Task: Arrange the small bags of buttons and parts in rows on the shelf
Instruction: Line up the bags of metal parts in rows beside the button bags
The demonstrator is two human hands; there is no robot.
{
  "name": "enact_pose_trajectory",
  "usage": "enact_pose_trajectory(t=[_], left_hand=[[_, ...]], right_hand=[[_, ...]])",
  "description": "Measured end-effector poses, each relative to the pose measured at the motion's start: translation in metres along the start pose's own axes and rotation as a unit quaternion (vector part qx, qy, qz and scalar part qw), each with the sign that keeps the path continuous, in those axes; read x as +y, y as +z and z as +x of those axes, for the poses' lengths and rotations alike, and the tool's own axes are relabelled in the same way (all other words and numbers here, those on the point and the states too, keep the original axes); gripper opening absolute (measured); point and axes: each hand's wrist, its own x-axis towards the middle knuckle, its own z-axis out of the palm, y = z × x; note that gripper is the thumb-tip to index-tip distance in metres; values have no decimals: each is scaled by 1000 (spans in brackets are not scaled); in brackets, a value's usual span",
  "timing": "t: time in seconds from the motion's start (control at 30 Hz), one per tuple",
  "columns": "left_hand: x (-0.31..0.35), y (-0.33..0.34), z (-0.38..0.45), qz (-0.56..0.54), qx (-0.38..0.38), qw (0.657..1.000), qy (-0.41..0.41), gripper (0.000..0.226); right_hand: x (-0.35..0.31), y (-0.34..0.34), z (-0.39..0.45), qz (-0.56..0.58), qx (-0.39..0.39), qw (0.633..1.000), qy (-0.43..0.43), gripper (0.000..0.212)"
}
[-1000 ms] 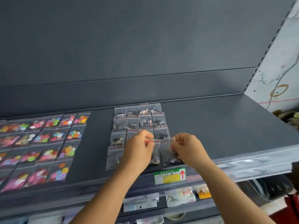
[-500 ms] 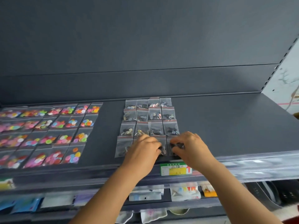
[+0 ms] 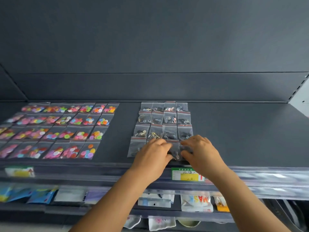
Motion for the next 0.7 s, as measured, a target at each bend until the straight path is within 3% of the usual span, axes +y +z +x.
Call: enact_pose_trajectory(t=[0.33,0.7], left_hand=[[-53,-29,-42,27,90,991,-100,55],[-179,-75,-146,27,120,964,-234,56]], right_hand=[[-63,15,12,-21,-5,995,-94,61],[-221,78,34,-12,-58,976,-209,62]])
